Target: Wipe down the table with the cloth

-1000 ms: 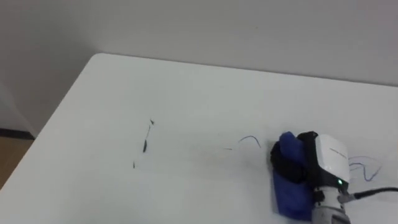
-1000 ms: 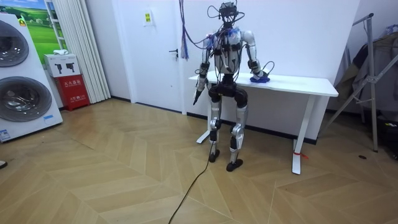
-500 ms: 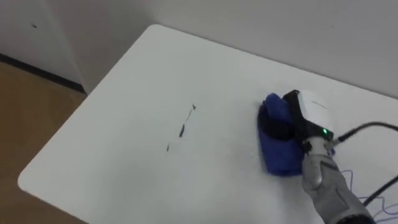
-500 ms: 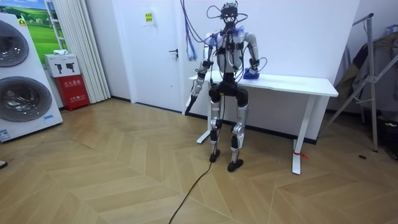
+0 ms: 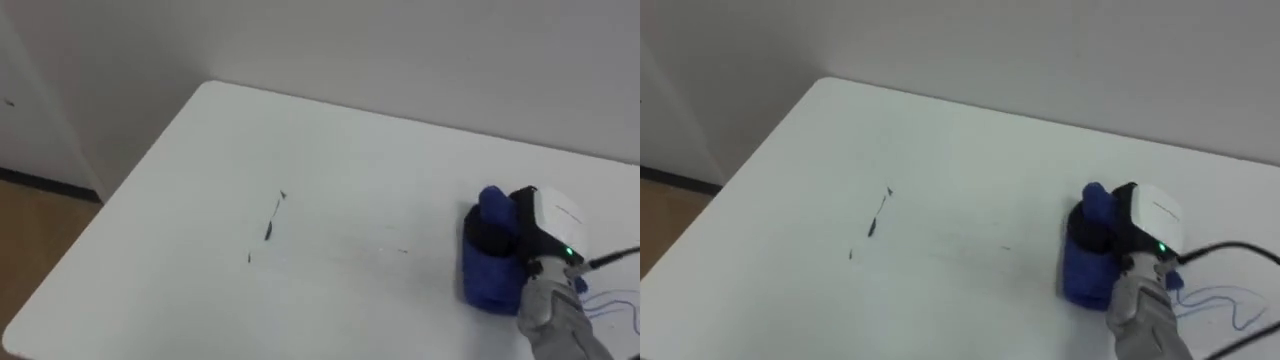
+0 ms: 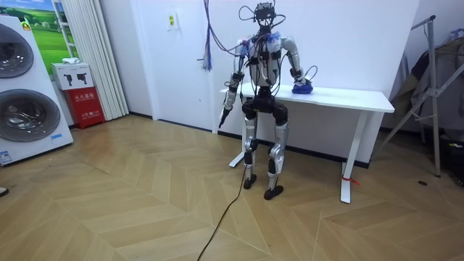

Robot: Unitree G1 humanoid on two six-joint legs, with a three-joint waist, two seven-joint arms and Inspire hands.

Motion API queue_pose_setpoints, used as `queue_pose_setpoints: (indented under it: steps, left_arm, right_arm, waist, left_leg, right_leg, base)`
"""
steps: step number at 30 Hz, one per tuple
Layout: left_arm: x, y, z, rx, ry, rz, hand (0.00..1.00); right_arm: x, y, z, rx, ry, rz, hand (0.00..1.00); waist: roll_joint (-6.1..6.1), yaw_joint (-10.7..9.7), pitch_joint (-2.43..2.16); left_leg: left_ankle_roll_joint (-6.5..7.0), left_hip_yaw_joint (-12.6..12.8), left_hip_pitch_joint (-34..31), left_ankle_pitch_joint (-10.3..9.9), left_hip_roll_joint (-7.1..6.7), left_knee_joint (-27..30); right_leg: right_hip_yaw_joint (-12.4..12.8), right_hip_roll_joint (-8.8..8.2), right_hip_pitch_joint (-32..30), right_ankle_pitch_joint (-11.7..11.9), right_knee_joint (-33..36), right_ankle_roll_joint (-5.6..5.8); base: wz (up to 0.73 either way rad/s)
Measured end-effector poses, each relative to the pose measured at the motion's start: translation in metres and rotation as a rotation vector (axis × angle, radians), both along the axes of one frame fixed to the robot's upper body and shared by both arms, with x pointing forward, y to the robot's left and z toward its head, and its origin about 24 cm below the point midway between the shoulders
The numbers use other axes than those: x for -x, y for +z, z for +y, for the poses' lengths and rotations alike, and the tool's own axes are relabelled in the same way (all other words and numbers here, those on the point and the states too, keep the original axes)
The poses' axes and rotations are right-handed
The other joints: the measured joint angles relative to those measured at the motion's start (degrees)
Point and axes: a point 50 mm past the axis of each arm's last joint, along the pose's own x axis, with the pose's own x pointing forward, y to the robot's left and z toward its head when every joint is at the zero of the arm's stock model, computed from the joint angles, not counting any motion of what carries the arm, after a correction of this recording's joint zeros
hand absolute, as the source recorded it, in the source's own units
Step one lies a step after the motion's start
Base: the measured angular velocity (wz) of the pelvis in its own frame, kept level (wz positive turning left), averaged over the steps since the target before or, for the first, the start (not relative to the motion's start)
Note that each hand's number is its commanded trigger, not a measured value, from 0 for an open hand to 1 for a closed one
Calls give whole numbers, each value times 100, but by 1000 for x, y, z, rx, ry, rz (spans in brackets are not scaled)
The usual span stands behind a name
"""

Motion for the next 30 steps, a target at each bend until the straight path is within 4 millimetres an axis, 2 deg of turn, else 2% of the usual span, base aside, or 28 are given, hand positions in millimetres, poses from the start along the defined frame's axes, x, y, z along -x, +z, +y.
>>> queue_pose_setpoints:
  steps: [3, 6, 8, 11, 14, 16, 17, 18, 19, 20, 22, 23, 24, 25, 26, 28, 29, 30]
  left_arm:
    - [9, -2, -3, 32, -1, 44, 0]
    - [24, -1, -2, 44, 13, 80, 0]
    - [34, 0, -2, 43, 28, 101, 0]
    - [43, 4, 7, 15, 67, 102, 0]
    - [37, 6, 11, -4, 71, 73, 0]
    - [28, 6, 13, -9, 58, 39, 0]
    - [19, 5, 12, -10, 46, 20, 0]
    - [12, 4, 11, -8, 36, 1, 0]
    - [4, 4, 10, -11, 18, -17, 0]
    - [0, 3, 10, -16, 13, -21, 0]
    - [-18, 2, 8, -33, -26, -44, 0]
    - [-22, 2, 8, -35, -33, -52, 0]
    - [-33, 2, 8, -44, -50, -65, 0]
    - [-42, 3, 9, -50, -54, -82, 0]
    - [-46, 3, 10, -52, -58, -89, 0]
    - [-56, 5, 9, -57, -115, -107, 0]
    - [-59, 6, 8, -58, -130, -114, 0]
    - [-61, 6, 7, -55, -147, -115, 0]
  right_arm:
    - [-8, 6, 8, 29, 47, -3, 100]
    - [-3, 1, 4, 28, 37, 14, 100]
    - [8, -5, -3, 20, 8, 4, 100]
    - [36, -18, -17, 6, -49, -6, 100]
    - [57, -24, -31, 0, -118, -32, 100]
    - [68, -27, -39, 9, -159, -23, 100]
    - [69, -27, -42, 15, -173, -22, 100]
    - [69, -27, -42, 20, -182, -18, 100]
    - [66, -27, -40, 25, -187, -10, 100]
    - [63, -27, -39, 29, -187, -2, 100]
    - [44, -25, -21, 29, -144, 32, 100]
    - [37, -24, -15, 31, -123, 36, 100]
    - [24, -20, 2, 32, -67, 42, 100]
    - [6, -13, 21, 15, -7, 22, 100]
    - [-2, -8, 34, -2, 30, 5, 100]
    - [-29, 13, 78, -35, 188, -74, 100]
    - [-33, 18, 84, -35, 221, -92, 100]
    - [-36, 22, 88, -42, 250, -113, 100]
  waist:
    - [20, 76, 21]
    - [13, 98, 29]
    - [-2, -72, 30]
    - [-32, -295, 20]
    - [-17, -553, 20]
    - [30, -616, -10]
    - [68, -591, -23]
    - [124, -486, -21]
    - [145, -380, -9]
    - [149, -324, -6]
    - [188, -1, 20]
    - [193, 99, 23]
    - [205, 359, 31]
    - [178, 568, 52]
    - [174, 630, 71]
    - [136, 866, 117]
    - [122, 945, 130]
    - [81, 985, 130]
  left_leg:
    - [0, -32, -27, 1, 5, 48]
    - [8, -18, -58, 14, 1, 107]
    - [22, -118, -52, 19, -33, 96]
    - [57, -197, 60, -7, -59, 87]
    - [102, -174, 102, -60, -69, 115]
    - [151, -170, 134, -118, -58, 140]
    - [191, -138, 141, -177, -50, 236]
    - [234, -70, 148, -228, -27, 334]
    - [272, 32, 179, -267, -19, 431]
    - [289, 109, 195, -278, -13, 446]
    - [313, 373, 158, -398, 80, 580]
    - [310, 454, 121, -437, 118, 636]
    - [269, 629, 20, -514, 233, 798]
    - [216, 654, -160, -609, 323, 1014]
    - [182, 639, -268, -661, 387, 1155]
    - [45, 551, -687, -813, 615, 1580]
    - [14, 480, -789, -831, 652, 1652]
    - [-41, 256, -1004, -823, 688, 1749]
  right_leg:
    - [-32, -6, -46, 1, 63, -2]
    - [-4, -17, -71, 2, 68, -3]
    - [-122, -37, -13, 2, 55, -3]
    - [-246, -55, 157, 2, 56, -3]
    - [-433, -133, 192, -9, 283, 22]
    - [-476, -212, 129, -30, 637, 57]
    - [-495, -315, -15, -58, 1077, 96]
    - [-475, -434, -210, -59, 1546, 96]
    - [-455, -586, -394, -46, 1954, 77]
    - [-448, -664, -495, -32, 2149, 55]
    - [-427, -925, -872, 33, 2834, -36]
    - [-394, -1015, -986, 0, 3024, -34]
    - [-315, -1168, -1162, -107, 3298, -45]
    - [-317, -1364, -1247, -176, 3330, 7]
    - [-329, -1458, -1257, -187, 3250, 24]
    - [-315, -1762, -1225, -144, 2765, 91]
    - [-279, -1794, -1194, -114, 2588, 132]
    - [-281, -1864, -1096, -40, 2212, 195]
  base:
    - [7]
    - [7]
    - [30]
    - [28]
    - [18]
    - [5]
    - [-17]
    - [-39]
    - [-46]
    - [-58]
    - [-69]
    - [-77]
    - [-72]
    - [-61]
    - [-30]
    - [1]
    - [41]
    - [84]
